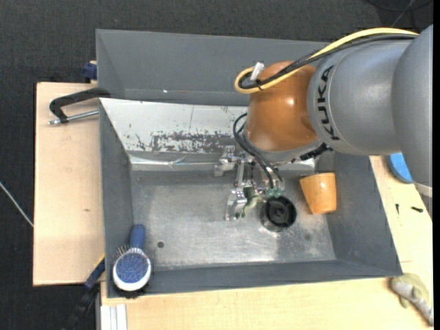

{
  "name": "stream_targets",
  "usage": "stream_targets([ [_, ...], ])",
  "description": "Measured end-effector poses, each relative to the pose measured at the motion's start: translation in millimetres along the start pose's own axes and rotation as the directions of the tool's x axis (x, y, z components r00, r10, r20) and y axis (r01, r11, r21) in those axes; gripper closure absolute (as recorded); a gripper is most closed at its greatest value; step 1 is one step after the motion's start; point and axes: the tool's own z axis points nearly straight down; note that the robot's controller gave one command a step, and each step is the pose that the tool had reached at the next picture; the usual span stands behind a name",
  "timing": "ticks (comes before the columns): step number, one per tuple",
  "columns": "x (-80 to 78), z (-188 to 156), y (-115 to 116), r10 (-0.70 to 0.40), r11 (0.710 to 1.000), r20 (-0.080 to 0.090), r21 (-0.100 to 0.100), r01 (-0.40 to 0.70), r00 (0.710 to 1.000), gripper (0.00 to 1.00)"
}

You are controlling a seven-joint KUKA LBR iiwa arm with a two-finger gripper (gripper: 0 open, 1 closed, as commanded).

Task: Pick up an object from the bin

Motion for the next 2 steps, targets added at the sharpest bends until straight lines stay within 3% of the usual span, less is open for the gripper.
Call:
stream_targets([
  [1,-9.4,21.7,-82.9,-0.179,0.984,-0.006,-0.001,0.179,0.984,0.0],
  [2,-9.9,20.3,-78.1,-0.182,0.983,-0.005,-0.005,0.182,0.983,1.0],
])
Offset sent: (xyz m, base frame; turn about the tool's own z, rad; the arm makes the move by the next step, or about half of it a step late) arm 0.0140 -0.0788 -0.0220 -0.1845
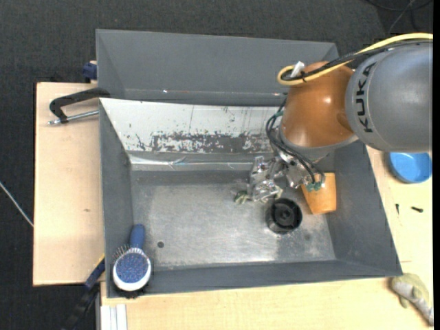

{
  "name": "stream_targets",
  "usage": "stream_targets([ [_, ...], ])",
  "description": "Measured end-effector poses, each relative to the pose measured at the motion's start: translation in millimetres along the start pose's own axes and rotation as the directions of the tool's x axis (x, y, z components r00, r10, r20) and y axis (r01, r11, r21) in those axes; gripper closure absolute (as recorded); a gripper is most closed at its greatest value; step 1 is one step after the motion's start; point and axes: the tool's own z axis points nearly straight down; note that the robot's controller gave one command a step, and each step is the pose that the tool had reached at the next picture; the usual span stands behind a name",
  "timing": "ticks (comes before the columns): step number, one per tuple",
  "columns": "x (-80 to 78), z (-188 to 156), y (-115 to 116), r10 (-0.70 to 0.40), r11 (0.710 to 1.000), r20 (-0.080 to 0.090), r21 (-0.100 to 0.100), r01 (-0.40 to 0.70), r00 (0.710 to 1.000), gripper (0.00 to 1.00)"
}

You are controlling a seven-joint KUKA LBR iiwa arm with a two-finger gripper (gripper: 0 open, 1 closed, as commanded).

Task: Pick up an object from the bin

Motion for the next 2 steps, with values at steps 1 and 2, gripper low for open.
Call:
stream_targets([
  [1,-14.3,-38.0,0.1,0.004,1.0,0.005,0.002,-0.004,1.0,1.0],
  [2,-12.8,-35.4,0.4,0.005,1.0,0.0,0.001,-0.005,1.0,0.0],
])
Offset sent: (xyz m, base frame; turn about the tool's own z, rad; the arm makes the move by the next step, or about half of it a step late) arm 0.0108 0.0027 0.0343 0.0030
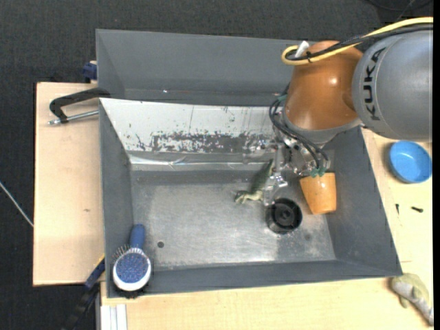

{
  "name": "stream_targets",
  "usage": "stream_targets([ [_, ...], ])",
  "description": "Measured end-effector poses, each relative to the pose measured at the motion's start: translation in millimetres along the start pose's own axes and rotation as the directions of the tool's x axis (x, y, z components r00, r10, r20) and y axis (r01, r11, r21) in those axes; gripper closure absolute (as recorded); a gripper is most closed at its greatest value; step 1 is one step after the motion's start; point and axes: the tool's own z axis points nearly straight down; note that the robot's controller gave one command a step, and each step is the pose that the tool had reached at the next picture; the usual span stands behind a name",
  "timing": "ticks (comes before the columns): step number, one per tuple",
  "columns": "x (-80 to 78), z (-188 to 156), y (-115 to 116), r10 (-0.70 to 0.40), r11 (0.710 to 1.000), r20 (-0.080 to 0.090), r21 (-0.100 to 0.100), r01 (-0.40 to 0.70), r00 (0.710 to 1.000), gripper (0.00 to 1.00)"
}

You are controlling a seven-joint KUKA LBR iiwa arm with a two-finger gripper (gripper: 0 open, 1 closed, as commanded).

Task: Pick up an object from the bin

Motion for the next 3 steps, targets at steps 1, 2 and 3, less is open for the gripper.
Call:
stream_targets([
  [1,12.6,62,-15,0.216,0.976,0.001,0.0,-0.216,0.976,0.0],
  [2,9.7,60,-16,0.216,0.976,0.013,0.0,-0.216,0.976,1.0],
  [3,22.1,-65,10,-0.111,0.994,0.005,0.003,0.111,0.994,1.0],
])
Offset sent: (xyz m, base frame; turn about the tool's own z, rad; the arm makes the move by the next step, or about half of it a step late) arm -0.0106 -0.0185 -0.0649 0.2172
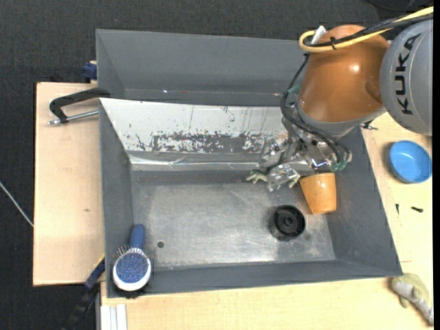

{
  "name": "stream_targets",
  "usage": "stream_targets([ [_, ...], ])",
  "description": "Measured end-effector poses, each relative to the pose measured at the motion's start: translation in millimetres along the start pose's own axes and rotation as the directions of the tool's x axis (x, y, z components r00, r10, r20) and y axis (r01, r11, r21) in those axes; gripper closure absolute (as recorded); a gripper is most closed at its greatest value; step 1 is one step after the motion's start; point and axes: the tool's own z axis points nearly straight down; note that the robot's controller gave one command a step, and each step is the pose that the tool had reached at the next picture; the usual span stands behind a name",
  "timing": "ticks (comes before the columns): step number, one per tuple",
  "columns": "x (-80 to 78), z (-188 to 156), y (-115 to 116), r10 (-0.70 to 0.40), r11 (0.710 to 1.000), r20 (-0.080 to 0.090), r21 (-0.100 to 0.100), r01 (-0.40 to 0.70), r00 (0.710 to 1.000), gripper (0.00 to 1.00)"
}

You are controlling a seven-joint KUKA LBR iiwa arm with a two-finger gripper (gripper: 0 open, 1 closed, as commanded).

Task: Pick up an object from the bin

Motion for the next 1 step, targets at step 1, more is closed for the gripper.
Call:
stream_targets([
  [1,1.7,-39.5,10.4,-0.293,0.956,-0.001,-0.001,0.293,0.956,1.0],
])
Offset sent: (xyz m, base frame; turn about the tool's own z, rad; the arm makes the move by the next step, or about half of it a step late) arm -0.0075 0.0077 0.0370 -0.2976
